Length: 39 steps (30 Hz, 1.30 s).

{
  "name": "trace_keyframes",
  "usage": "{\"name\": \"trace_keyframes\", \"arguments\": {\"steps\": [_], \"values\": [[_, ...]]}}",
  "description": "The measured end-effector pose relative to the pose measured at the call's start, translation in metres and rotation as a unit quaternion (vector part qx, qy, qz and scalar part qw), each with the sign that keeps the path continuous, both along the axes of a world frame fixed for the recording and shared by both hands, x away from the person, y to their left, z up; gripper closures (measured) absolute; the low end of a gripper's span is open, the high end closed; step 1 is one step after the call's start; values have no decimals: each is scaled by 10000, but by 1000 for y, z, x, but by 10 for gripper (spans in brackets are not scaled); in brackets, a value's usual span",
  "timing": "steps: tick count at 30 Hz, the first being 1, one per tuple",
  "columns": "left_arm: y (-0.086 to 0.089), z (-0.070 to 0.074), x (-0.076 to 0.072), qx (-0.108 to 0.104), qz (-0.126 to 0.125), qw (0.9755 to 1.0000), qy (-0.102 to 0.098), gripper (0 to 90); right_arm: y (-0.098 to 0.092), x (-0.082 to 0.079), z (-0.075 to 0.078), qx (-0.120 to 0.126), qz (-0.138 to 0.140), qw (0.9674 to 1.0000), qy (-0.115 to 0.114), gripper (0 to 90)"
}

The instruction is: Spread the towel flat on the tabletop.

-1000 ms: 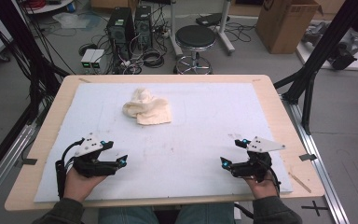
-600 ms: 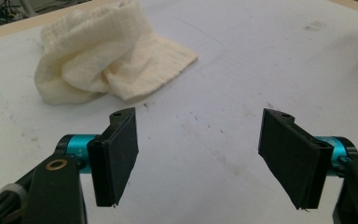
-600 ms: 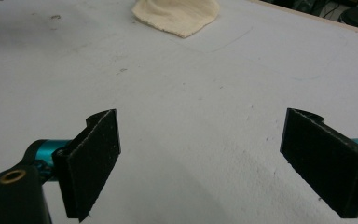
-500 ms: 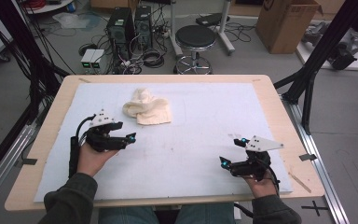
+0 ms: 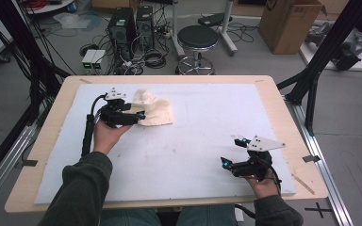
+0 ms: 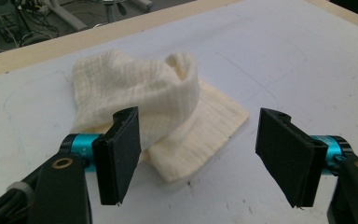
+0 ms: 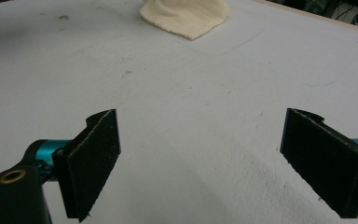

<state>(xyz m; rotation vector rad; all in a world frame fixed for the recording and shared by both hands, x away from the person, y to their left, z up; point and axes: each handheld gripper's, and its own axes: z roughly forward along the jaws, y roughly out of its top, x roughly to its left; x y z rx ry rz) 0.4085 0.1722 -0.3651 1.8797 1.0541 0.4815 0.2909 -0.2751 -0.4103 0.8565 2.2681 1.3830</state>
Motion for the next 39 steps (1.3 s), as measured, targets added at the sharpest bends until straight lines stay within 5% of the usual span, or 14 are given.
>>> {"name": "trace_keyframes", "arguments": {"steps": [6, 10, 16, 21, 24, 32, 39], "values": [[-16, -4, 27, 187, 123, 9997, 79, 320, -1, 1, 0, 37, 40, 10000, -37, 112], [-21, -19, 44, -50, 328, 9992, 237, 354, -2, 1, 1, 72, 58, 10000, -29, 113], [-24, -36, 54, 72, 522, 9975, 472, 444, -3, 1, 1, 120, 103, 9999, -27, 113], [-32, -52, 61, 171, 678, 9952, 684, 496, -3, 1, 1, 132, 127, 9998, -37, 113], [-36, -59, 63, 433, 751, 9933, 767, 517, -3, 1, 2, 138, 150, 9998, -55, 114], [-36, -63, 65, 404, 861, 9911, 934, 572, -3, -1, 3, 133, 153, 9997, -102, 114], [-40, -65, 65, 741, 995, 9894, 756, 710, -3, 0, 3, 167, 163, 9997, -75, 114]]}}
